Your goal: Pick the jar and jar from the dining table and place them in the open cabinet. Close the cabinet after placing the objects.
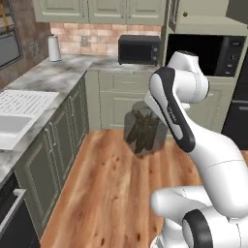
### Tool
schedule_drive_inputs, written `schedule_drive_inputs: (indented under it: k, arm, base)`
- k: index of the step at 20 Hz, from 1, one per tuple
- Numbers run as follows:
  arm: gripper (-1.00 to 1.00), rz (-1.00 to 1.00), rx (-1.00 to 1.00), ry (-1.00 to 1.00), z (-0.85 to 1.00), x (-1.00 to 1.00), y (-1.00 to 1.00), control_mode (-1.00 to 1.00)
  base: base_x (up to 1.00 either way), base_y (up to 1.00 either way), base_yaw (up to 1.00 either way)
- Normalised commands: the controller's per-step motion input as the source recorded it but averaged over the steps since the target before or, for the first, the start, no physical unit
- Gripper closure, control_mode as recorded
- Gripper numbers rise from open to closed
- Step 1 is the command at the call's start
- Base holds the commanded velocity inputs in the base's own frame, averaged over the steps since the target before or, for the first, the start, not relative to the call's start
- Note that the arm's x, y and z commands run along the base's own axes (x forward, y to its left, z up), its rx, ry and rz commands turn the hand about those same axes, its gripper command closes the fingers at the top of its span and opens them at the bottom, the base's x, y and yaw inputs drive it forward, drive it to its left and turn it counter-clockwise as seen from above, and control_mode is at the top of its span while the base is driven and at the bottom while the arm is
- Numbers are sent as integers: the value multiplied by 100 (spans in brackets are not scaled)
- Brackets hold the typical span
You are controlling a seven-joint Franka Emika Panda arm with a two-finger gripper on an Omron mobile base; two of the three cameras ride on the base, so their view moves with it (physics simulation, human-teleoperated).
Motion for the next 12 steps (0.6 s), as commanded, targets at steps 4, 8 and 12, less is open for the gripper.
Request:
schedule_drive_inputs:
  k: [4,8,12]
  arm:
    - [100,0,0,0,0,0,0,100]
    - [100,0,0,0,0,0,0,100]
    - [100,0,0,0,0,0,0,100]
  base:
    - [50,5,-35]
    - [65,0,-23]
    - [74,0,-18]
